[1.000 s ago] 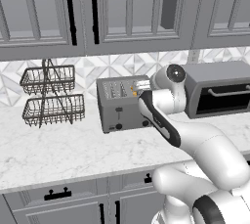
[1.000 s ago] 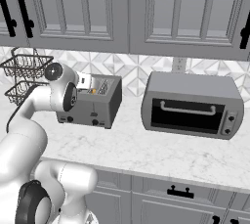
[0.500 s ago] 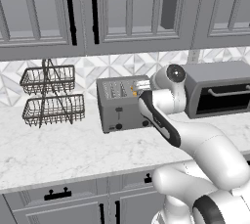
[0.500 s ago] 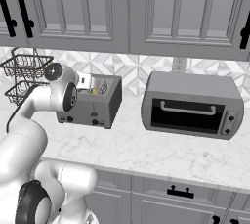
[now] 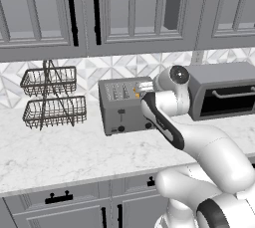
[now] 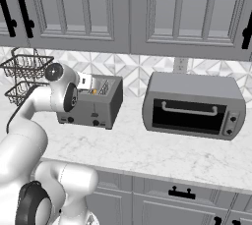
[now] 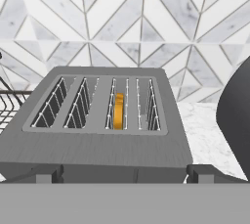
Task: Start the toaster. Once the lever pops up, take the bread to the plate on the dining counter.
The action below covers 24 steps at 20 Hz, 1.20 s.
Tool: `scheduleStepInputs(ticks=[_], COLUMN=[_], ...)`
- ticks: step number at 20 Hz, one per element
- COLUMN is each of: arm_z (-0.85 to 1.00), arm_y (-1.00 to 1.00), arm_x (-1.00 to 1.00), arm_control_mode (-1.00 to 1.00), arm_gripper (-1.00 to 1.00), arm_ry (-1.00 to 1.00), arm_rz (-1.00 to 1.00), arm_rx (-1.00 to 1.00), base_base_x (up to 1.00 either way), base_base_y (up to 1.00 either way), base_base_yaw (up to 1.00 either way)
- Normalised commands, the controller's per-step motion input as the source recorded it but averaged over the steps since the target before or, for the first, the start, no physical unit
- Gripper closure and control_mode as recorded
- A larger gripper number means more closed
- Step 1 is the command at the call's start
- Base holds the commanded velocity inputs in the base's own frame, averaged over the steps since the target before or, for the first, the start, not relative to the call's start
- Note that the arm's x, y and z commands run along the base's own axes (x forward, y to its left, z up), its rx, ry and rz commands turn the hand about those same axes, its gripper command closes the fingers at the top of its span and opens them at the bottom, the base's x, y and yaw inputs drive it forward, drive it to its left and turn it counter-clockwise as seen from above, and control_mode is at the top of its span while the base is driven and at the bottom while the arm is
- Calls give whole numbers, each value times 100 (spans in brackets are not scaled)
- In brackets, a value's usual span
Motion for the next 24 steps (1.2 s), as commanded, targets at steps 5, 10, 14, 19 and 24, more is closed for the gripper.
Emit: scheduleStepInputs(ticks=[5,10,14,19,24], arm_z=[0,0,0,0,0], arm_y=[0,0,0,0,0], arm_x=[0,0,0,0,0], arm_control_mode=[-100,-100,-100,-100,-100], arm_gripper=[-100,-100,-100,-100,-100], arm_ry=[0,0,0,0,0], arm_rz=[0,0,0,0,0], arm_rx=[0,0,0,0,0], base_base_x=[0,0,0,0,0], base_base_y=[0,0,0,0,0], base_base_yaw=[0,0,0,0,0])
